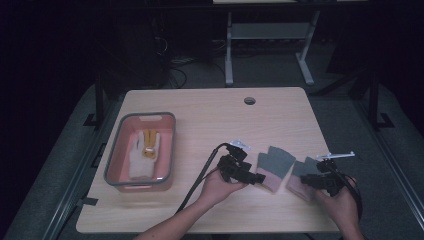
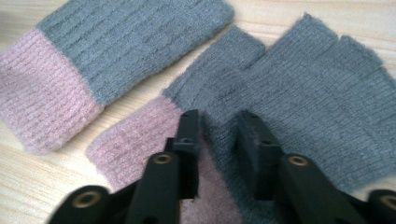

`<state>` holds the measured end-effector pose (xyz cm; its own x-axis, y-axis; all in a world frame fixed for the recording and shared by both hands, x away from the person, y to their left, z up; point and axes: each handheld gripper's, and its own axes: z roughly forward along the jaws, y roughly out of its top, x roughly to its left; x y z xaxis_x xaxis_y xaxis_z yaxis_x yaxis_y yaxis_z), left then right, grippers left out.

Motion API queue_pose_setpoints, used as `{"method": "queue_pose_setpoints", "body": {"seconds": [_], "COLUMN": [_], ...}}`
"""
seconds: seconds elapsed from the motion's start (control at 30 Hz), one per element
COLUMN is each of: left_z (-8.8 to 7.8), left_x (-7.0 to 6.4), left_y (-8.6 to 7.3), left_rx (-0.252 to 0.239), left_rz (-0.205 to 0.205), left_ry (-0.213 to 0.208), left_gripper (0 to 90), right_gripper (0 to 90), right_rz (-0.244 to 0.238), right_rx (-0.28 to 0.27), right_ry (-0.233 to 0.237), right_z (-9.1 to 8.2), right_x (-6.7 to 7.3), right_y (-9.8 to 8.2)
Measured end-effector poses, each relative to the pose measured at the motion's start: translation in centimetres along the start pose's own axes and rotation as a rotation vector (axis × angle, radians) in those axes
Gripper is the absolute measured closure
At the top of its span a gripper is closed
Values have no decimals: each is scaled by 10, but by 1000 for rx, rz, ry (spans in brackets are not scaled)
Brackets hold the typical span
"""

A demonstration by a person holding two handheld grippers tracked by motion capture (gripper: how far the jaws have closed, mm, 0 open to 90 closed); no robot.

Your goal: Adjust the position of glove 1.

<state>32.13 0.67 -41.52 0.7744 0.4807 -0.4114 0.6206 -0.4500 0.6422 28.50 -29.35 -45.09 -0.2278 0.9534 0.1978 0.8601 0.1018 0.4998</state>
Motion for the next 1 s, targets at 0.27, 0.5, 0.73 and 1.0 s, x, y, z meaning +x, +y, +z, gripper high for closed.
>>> {"method": "queue_pose_setpoints", "body": {"seconds": [0.27, 0.5, 0.73, 1.0], "left_z": [0, -4, -11, -18], "left_x": [1, 2, 5, 9], "left_y": [-1, 0, 0, 0], "left_rx": [4, -10, -18, -32], "left_rz": [3, -10, -11, -14], "left_ry": [-1, -6, 7, 22], "left_gripper": [295, 296, 296, 296], "right_gripper": [824, 842, 845, 843], "right_rz": [-5, -6, 1, -7], "right_rx": [-6, -9, -41, -62], "right_ry": [-6, -10, 14, 52], "right_z": [0, -6, -20, -27], "right_x": [1, 5, 13, 36], "right_y": [0, 2, 9, 27]}}
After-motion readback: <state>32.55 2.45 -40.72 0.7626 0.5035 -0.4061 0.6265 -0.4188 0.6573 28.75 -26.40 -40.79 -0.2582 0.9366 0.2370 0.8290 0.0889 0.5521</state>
